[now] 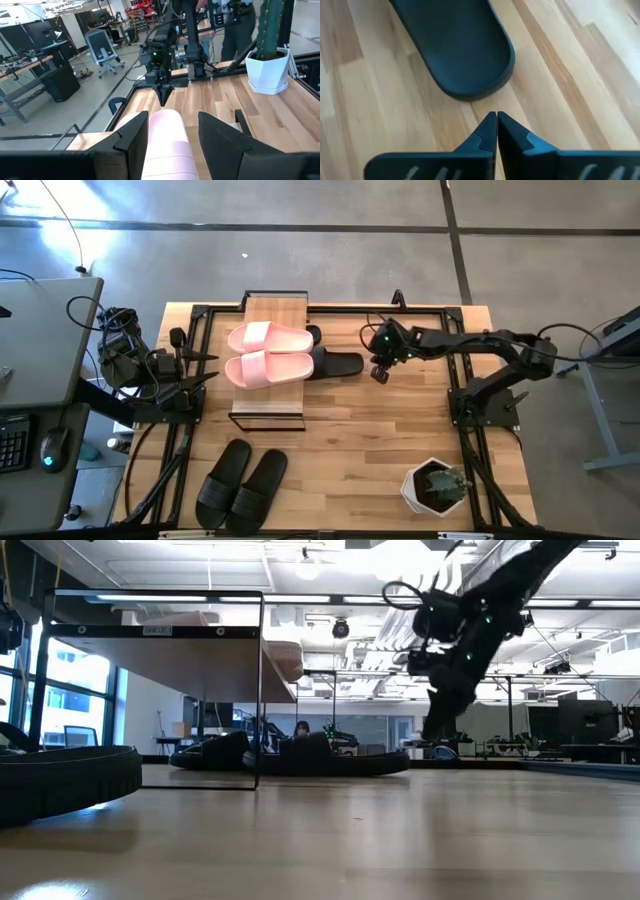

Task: Pick and place slides into the shelf
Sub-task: Put the black slide under the shelf

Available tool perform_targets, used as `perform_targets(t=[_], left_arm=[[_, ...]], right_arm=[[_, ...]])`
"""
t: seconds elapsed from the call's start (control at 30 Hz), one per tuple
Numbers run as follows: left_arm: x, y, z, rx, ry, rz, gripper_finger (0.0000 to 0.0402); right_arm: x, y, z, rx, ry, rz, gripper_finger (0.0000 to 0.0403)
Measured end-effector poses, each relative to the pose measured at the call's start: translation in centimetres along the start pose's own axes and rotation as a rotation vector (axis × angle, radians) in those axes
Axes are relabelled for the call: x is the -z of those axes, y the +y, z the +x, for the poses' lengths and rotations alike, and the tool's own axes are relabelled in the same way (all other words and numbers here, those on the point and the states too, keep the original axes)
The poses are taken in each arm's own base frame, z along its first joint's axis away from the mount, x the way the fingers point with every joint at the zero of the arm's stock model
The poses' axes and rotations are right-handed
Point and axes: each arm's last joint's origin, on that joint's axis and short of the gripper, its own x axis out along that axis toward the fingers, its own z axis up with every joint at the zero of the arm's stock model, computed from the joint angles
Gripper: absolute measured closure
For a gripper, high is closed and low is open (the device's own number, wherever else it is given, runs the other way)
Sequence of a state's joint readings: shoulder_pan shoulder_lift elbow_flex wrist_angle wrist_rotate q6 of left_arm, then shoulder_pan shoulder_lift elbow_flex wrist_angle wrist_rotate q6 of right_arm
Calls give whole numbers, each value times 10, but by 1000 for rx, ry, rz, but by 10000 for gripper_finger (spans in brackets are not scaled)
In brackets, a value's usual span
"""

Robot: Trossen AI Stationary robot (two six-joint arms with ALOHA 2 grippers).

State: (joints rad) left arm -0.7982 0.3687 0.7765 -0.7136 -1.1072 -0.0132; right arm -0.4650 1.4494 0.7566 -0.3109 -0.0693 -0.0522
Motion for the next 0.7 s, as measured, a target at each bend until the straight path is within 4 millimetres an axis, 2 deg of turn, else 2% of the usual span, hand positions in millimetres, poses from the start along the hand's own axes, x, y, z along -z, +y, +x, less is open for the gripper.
perform_targets(t=[0.2, 0.7], left_arm=[[0, 0, 0, -1, 0, -18, 245], [0, 0, 0, 0, 0, -22, 245]], right_arm=[[9, 0, 10, -7, -15, 27, 402], [6, 1, 50, -60, -67, 31, 403]])
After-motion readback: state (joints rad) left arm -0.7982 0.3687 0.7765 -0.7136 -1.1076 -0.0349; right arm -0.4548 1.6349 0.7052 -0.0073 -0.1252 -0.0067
